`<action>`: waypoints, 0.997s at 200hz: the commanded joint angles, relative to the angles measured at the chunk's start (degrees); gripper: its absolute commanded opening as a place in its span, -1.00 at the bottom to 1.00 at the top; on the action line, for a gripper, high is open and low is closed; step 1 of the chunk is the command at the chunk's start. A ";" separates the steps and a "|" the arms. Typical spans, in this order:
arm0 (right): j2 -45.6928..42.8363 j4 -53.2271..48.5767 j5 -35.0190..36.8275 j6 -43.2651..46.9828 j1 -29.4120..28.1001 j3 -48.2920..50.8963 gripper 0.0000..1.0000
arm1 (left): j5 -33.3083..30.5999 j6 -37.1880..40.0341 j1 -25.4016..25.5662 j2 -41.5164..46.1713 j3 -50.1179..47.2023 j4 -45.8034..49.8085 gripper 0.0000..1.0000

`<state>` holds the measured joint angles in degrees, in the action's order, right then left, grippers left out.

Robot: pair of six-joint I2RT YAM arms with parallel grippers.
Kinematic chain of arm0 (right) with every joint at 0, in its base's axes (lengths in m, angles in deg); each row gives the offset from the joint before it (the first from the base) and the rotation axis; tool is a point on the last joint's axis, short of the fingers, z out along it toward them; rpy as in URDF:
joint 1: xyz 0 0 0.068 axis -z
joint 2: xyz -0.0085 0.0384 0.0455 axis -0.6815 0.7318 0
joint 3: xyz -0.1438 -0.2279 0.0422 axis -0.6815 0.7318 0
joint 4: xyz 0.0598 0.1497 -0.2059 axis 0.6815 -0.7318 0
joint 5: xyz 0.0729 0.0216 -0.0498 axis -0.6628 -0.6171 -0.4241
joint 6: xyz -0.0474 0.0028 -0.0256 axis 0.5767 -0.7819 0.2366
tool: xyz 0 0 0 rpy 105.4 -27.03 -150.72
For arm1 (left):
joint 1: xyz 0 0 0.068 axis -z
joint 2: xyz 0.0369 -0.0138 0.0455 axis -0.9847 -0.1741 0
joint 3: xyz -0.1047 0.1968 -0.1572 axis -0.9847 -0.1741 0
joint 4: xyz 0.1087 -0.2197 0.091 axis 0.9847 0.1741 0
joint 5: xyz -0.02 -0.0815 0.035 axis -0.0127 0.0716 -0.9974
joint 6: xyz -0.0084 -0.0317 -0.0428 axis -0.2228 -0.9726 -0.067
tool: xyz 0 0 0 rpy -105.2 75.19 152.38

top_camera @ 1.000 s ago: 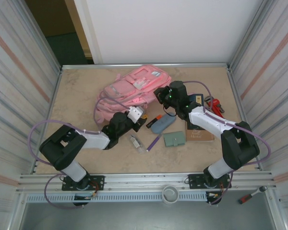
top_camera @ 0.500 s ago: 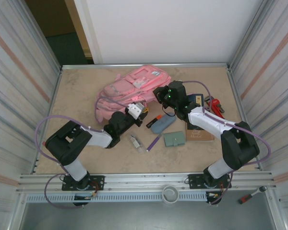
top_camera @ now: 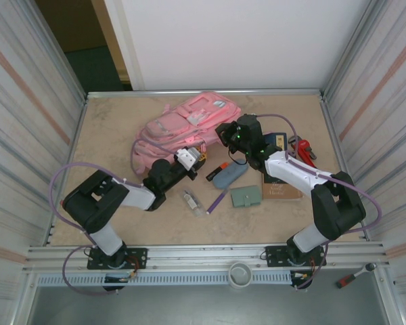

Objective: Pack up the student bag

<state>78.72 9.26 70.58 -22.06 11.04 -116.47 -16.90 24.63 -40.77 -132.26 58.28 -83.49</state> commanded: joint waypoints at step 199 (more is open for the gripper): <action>-2.49 3.26 -2.00 3.19 -0.92 -0.89 -0.92 | -0.49 -7.11 -3.96 0.00 0.02 -8.52 -0.62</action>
<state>78.72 9.96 70.54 -20.60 10.67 -116.47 -15.41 18.60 -43.29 -132.26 57.28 -88.10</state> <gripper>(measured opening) 0.078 0.210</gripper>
